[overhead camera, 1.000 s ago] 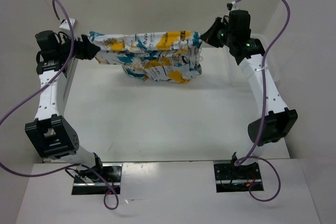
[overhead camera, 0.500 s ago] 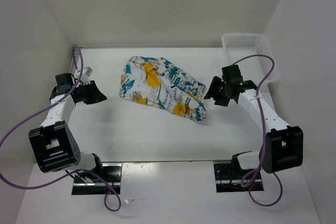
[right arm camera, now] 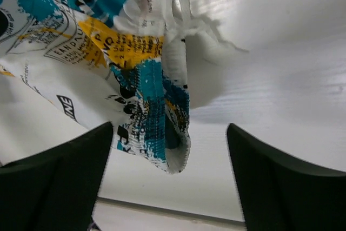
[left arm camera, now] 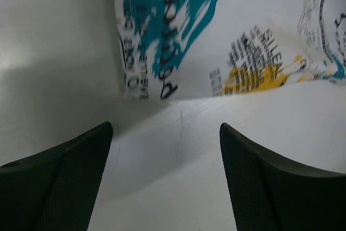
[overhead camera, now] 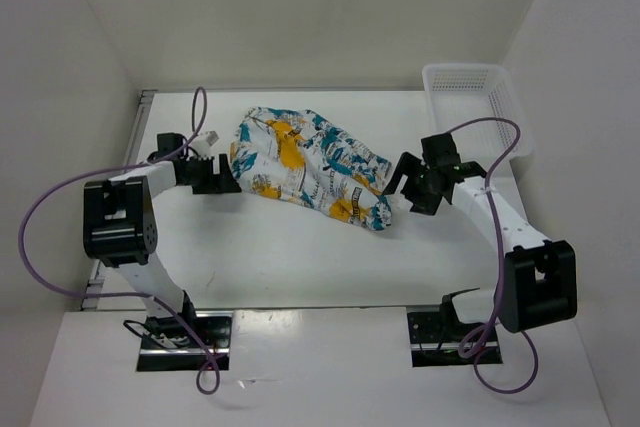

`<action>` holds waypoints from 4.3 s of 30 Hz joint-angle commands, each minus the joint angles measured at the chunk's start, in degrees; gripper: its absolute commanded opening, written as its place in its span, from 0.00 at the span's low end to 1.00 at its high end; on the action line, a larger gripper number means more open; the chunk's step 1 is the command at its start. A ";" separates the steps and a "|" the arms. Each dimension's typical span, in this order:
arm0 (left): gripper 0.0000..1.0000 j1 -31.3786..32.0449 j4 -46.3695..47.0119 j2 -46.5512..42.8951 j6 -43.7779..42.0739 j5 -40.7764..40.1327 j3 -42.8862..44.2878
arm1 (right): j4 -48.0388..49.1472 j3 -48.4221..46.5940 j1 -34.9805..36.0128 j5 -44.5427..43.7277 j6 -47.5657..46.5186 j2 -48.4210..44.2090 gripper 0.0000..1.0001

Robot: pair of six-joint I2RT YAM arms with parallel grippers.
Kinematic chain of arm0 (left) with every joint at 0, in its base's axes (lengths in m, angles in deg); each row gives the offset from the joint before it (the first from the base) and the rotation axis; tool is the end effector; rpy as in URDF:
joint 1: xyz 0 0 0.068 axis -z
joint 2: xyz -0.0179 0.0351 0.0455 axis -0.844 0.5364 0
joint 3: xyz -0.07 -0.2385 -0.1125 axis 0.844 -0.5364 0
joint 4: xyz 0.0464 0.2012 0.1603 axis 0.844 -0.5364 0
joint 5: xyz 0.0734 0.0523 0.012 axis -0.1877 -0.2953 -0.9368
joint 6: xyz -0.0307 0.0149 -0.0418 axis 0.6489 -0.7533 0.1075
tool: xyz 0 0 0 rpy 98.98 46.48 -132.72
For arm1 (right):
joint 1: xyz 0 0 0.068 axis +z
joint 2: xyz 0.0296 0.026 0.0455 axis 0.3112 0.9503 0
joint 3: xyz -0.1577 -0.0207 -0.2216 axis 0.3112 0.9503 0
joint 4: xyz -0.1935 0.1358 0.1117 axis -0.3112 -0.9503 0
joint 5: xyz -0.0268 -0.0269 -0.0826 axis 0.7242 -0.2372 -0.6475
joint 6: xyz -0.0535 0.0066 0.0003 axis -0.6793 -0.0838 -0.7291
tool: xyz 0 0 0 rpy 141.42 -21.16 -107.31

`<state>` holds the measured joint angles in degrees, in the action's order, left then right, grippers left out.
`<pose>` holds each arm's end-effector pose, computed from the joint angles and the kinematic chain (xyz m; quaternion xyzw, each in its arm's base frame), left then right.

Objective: Fold and stack the shorts
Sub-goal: Flatten the shorts out

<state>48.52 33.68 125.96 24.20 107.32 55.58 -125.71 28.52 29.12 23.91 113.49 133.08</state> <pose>0.3404 0.0333 0.1566 0.0083 0.9183 -0.2695 0.2899 0.2587 0.0547 0.2426 0.1943 0.9389 0.1653 0.2309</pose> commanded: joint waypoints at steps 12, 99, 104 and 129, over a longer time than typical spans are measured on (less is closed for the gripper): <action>0.04 2.89 3.73 6.76 -0.60 -2.76 7.84 | 3.42 5.30 1.67 10.06 2.45 -3.21 0.72; 0.00 -8.28 -0.76 -3.01 -0.60 -1.36 -6.76 | 10.03 -8.28 7.03 0.15 2.81 20.86 0.00; 0.00 -7.66 -3.57 -2.63 -0.60 -2.06 5.28 | 2.65 -25.23 6.51 -4.78 -3.78 23.33 0.00; 0.51 -8.99 -14.56 -16.61 -0.60 1.54 -3.75 | -0.45 -22.55 -3.24 4.52 -9.07 23.67 0.27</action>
<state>38.36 19.63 110.81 23.72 106.11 53.46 -131.33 9.07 28.24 24.26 104.20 152.79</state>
